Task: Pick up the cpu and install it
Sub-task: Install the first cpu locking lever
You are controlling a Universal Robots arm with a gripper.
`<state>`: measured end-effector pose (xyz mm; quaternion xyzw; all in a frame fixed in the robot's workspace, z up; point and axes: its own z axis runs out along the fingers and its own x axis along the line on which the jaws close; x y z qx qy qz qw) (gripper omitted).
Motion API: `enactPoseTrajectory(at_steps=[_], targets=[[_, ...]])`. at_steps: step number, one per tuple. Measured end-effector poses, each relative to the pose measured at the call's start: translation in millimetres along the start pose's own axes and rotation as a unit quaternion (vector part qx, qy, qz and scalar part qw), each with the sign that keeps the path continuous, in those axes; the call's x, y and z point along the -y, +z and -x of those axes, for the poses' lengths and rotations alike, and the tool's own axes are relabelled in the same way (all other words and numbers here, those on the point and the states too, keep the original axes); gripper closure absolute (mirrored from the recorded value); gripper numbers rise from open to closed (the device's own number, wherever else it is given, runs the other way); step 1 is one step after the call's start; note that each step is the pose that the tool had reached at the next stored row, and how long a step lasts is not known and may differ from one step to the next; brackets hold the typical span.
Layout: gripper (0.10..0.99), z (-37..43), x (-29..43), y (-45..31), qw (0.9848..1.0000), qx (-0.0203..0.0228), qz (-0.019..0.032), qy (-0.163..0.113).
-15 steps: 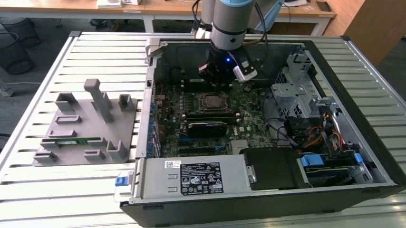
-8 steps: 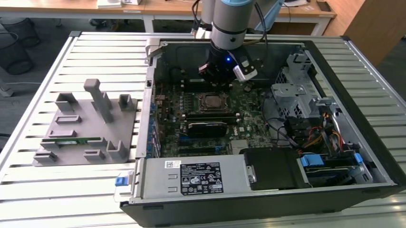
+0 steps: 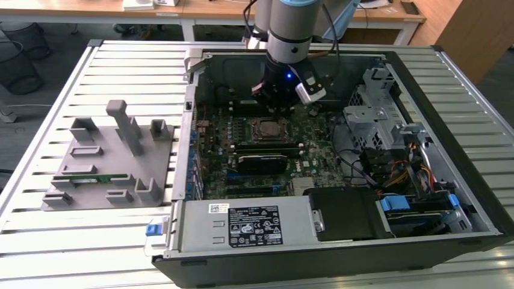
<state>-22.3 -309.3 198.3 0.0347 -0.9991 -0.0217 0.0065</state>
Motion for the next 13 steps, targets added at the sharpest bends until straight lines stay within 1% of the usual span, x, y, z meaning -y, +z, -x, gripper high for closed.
enactPoseTrajectory(at_steps=[1, 3, 6, 8, 13], targets=[[0.98, 0.0, 0.0, 0.5, 1.0, -0.0002, -0.0024, 0.0], [0.98, 0.1, 0.1, 1.3, 1.0, -0.0005, -0.0055, 0.0], [0.98, 0.3, -0.3, 2.0, 1.0, -0.0005, -0.0059, 0.0], [0.98, 0.3, -0.5, 2.3, 1.0, -0.0004, -0.0046, 0.0], [0.98, 0.5, -1.9, 2.9, 1.0, 0.0002, 0.0022, 0.0]])
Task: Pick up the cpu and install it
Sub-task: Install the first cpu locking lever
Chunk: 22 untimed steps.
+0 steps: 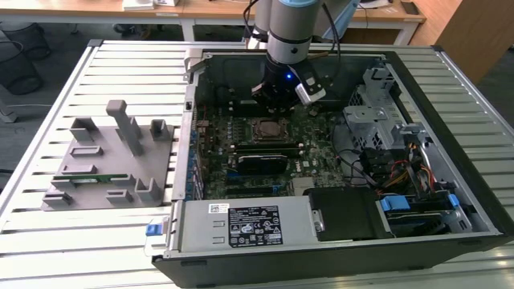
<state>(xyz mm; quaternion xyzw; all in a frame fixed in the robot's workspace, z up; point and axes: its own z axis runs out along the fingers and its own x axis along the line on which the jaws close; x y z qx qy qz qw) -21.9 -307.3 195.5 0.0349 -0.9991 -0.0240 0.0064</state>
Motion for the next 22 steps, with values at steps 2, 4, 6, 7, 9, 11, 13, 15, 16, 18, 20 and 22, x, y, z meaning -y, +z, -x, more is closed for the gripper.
enactPoseTrajectory(at_steps=[2, 4, 6, 7, 9, 11, 13, 15, 16, 18, 20, 22], targets=[[0.98, 0.0, -0.3, 0.0, 1.0, 0.0002, 0.0031, 0.0], [0.98, 0.0, -0.6, 0.0, 1.0, 0.0004, 0.0067, 0.0], [0.98, 0.1, -0.8, 0.0, 0.9999, 0.0006, 0.0106, 0.0], [0.98, 0.1, -1.0, 0.2, 0.9999, 0.0008, 0.0126, 0.0], [0.98, 0.1, -1.0, 0.2, 0.9999, 0.001, 0.0158, -0.001], [0.98, 0.1, -1.1, -0.9, 0.9999, 0.001, 0.017, -0.001], [0.98, 0.0, -1.2, -4.6, 0.9999, 0.0007, 0.0169, -0.001], [0.98, 0.0, -1.4, -8.8, 0.9999, 0.0006, 0.0169, -0.001], [0.98, -0.1, -1.5, -10.4, 0.9999, 0.0005, 0.0169, -0.001], [0.98, -0.1, -1.5, -11.2, 0.9999, 0.0006, 0.017, -0.001], [0.98, -0.1, -0.6, -11.3, 0.9999, 0.0005, 0.0169, -0.001], [0.98, -0.2, 0.8, -11.4, 0.9999, 0.0005, 0.0169, -0.001]])
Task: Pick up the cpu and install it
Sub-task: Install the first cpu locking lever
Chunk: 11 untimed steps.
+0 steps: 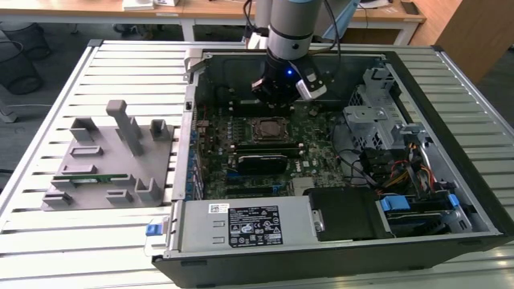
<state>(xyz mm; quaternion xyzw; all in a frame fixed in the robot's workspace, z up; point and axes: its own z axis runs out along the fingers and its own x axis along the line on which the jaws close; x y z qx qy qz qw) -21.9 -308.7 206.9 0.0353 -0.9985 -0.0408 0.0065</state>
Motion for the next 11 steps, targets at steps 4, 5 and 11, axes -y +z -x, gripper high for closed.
enactPoseTrajectory(at_steps=[4, 5, 11], targets=[[0.98, -0.1, 1.6, -0.1, 1.0, 0.0, 0.0, 0.0], [0.98, -0.1, 1.9, -0.1, 1.0, 0.0, 0.0, 0.0], [0.98, -0.1, 3.6, -0.2, 1.0, 0.0, 0.0, 0.0]])
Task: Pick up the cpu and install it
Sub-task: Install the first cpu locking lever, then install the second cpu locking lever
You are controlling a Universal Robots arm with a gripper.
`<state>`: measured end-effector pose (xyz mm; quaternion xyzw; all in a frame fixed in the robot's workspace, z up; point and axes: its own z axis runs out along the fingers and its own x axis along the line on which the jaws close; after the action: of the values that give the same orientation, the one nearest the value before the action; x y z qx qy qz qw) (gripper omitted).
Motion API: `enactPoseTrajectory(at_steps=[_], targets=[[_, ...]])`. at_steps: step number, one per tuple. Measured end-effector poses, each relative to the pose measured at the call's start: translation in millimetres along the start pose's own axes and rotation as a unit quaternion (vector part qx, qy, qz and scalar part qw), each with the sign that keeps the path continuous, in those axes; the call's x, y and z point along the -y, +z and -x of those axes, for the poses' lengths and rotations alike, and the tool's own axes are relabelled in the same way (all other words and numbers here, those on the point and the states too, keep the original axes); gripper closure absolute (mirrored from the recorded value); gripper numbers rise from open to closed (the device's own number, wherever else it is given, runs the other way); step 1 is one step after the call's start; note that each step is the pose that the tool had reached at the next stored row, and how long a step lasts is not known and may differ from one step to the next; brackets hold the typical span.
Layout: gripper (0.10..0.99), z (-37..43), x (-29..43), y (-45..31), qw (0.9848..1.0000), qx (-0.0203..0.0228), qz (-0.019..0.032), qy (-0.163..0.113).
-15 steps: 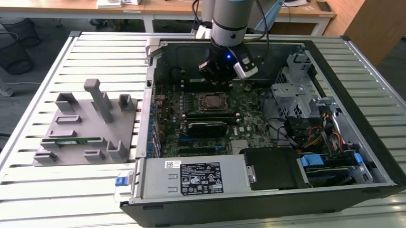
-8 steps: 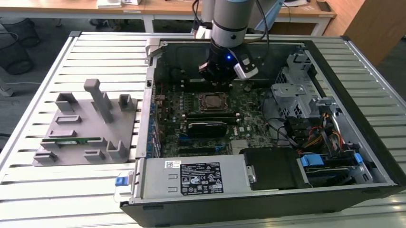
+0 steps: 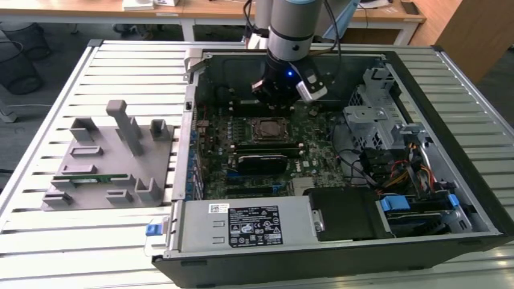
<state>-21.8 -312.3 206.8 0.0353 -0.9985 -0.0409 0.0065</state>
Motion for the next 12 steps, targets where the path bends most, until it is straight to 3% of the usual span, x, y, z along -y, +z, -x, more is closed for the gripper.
enactPoseTrajectory(at_steps=[12], targets=[[0.98, 0.3, 3.6, -0.4, 1.0, -0.0001, -0.0001, 0.0]])
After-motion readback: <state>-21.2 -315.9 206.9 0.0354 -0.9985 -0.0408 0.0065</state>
